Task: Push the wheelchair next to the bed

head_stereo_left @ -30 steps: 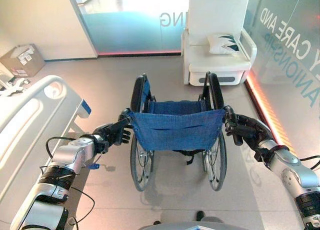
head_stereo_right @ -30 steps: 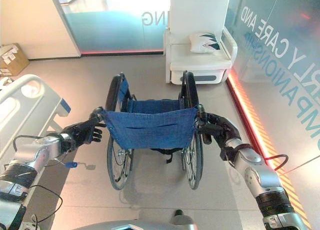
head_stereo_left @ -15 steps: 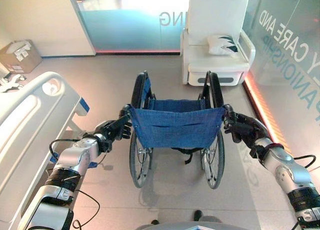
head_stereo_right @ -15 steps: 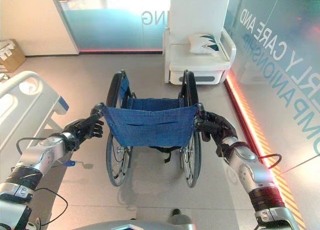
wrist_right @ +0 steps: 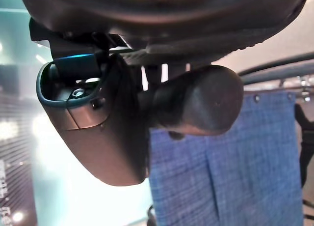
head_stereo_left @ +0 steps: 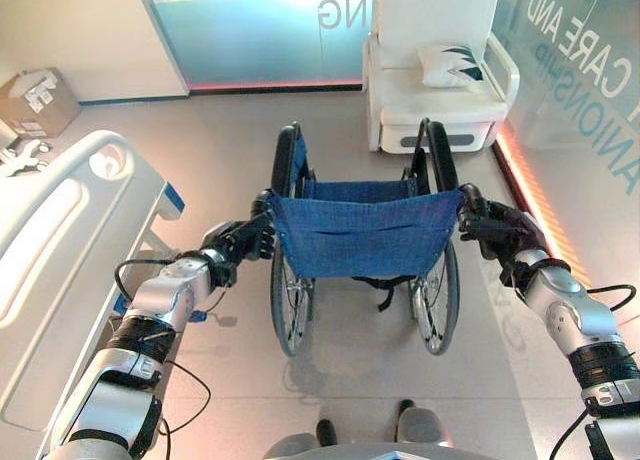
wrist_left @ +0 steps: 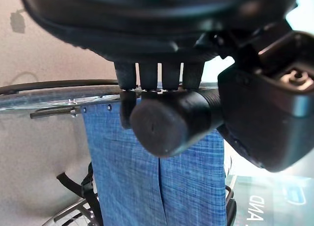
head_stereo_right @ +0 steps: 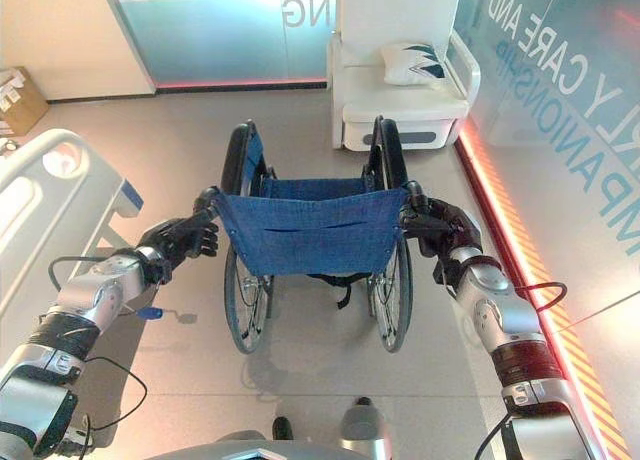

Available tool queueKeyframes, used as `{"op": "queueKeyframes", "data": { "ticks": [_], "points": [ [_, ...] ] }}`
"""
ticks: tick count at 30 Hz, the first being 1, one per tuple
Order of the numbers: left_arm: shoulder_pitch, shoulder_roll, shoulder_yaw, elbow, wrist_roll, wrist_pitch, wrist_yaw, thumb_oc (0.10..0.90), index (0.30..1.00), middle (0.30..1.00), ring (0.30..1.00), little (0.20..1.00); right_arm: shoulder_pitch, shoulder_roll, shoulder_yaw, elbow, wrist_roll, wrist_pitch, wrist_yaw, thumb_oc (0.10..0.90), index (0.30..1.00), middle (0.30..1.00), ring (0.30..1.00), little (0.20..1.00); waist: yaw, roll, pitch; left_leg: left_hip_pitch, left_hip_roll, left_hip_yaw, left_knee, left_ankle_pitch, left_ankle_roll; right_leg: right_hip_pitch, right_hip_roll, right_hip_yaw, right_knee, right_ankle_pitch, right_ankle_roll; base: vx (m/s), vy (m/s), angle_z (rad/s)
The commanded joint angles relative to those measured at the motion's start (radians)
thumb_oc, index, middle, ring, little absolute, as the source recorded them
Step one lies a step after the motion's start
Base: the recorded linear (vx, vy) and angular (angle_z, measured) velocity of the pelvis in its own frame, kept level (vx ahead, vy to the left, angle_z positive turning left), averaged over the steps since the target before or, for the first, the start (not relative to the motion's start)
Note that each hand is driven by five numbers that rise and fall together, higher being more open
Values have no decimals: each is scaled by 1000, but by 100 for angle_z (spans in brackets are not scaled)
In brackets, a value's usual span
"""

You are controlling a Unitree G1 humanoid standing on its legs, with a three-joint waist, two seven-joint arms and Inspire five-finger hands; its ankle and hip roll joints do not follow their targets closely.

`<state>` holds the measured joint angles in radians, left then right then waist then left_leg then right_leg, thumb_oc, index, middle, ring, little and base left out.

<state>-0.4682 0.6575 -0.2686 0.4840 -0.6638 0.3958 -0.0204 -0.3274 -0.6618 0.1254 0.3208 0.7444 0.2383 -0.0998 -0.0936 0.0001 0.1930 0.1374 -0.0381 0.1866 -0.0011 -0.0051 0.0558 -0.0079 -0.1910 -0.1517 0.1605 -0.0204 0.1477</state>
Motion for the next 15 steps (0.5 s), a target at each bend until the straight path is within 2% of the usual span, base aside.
{"op": "queueKeyframes", "data": {
  "ticks": [1, 4, 9, 13, 14, 15],
  "points": [
    [-132, -23, -19, -2, -17, -133, 4, 400, 300, 300, 300, 300, -213, -28, 73, -6, -7, -127, 78, 400, 300, 300, 300, 300, 16, -7, -52, 26, -88, -47, 125, -191, -2, -151, 17, 3, -6, 168, 22, 270, -167, 17],
    [-133, -39, -31, -9, -31, -136, 30, 400, 300, 300, 300, 300, -246, -40, 75, 27, -5, -113, 74, 400, 300, 300, 300, 300, 8, -20, -42, 52, -97, -67, 138, -224, 3, -198, 23, -1, -77, 216, 40, 260, -164, 22],
    [-130, -68, -21, -4, -71, -150, 83, 400, 300, 300, 300, 300, -278, -49, 83, 75, -29, -95, 82, 400, 300, 300, 300, 300, 8, -32, -56, 88, -97, -94, 149, -265, 8, -207, 27, 0, -65, 229, 37, 265, -207, 14],
    [-106, -111, -1, -10, -99, -177, 148, 400, 300, 300, 300, 300, -313, -52, 111, 97, -55, -63, 90, 400, 300, 300, 300, 300, 3, -29, -86, 120, -61, -106, 163, -283, -17, -189, 49, 13, -4, 157, 21, 281, -286, 71],
    [-106, -111, -1, -10, -99, -177, 148, 400, 300, 300, 300, 300, -313, -52, 111, 97, -55, -63, 90, 400, 300, 300, 300, 300, 3, -29, -86, 120, -61, -106, 163, -283, -17, -189, 49, 13, -4, 157, 21, 232, -271, 44],
    [-94, -116, 6, -19, -105, -182, 173, 400, 300, 300, 300, 300, -326, -52, 127, 98, -55, -54, 96, 400, 300, 300, 300, 300, 0, -24, -98, 136, -36, -110, 185, -253, -39, -183, 70, 10, 17, 121, 2, 217, -261, 24]
  ]
}}
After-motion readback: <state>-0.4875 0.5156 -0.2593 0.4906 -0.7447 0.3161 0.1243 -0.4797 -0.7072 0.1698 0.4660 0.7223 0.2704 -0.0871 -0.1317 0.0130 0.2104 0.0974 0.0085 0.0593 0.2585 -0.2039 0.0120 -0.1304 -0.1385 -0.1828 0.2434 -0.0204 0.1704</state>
